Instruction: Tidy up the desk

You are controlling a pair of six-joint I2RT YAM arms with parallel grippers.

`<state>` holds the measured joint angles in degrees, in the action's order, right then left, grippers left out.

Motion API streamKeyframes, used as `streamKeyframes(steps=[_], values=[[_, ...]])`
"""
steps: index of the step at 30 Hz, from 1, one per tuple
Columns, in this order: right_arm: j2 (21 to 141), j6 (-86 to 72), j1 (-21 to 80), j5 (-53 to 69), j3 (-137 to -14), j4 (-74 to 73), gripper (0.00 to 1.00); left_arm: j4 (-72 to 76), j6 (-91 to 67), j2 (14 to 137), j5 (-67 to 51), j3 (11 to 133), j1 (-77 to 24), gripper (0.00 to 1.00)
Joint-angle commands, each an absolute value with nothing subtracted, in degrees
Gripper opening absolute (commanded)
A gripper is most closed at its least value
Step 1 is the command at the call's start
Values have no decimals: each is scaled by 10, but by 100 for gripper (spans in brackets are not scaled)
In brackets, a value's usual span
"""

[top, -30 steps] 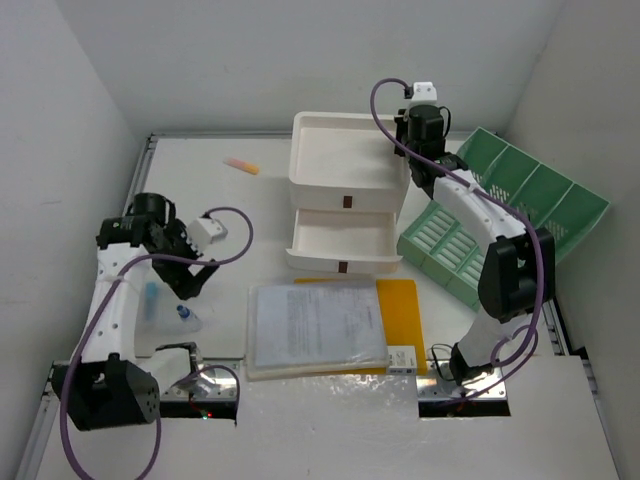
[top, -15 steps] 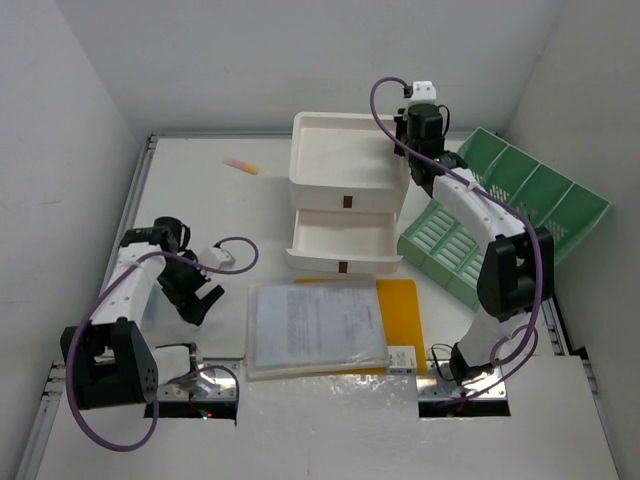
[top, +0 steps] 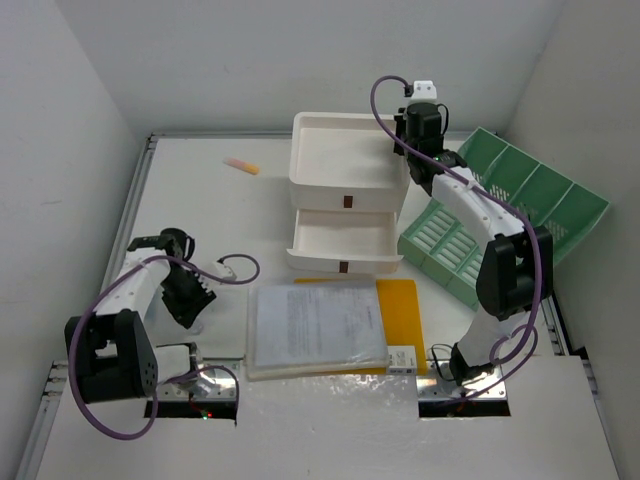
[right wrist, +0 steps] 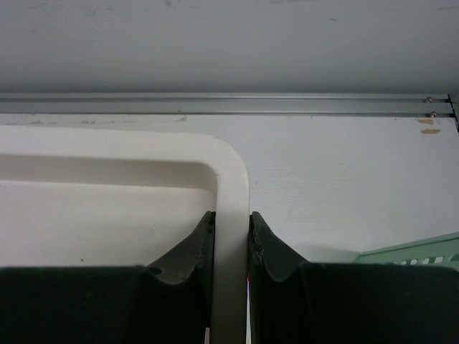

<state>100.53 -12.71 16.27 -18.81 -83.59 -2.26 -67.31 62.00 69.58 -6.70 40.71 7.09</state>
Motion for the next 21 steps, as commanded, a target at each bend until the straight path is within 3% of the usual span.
streamKeyframes(steps=[1,8,14,17,21], values=[[1024,-121,167,-165,-843,-69,3,-663,636,701,-76,413,66,3],[1014,-132,167,-148,-845,-70,3,-693,617,686,-190,517,66,0],[1015,-141,168,-133,-849,-72,3,-686,548,694,-391,734,55,0],[1018,-144,168,-124,-853,-73,3,-617,495,689,-508,757,12,0],[1020,-142,167,-120,-858,-73,3,-371,312,693,-437,720,-143,0]])
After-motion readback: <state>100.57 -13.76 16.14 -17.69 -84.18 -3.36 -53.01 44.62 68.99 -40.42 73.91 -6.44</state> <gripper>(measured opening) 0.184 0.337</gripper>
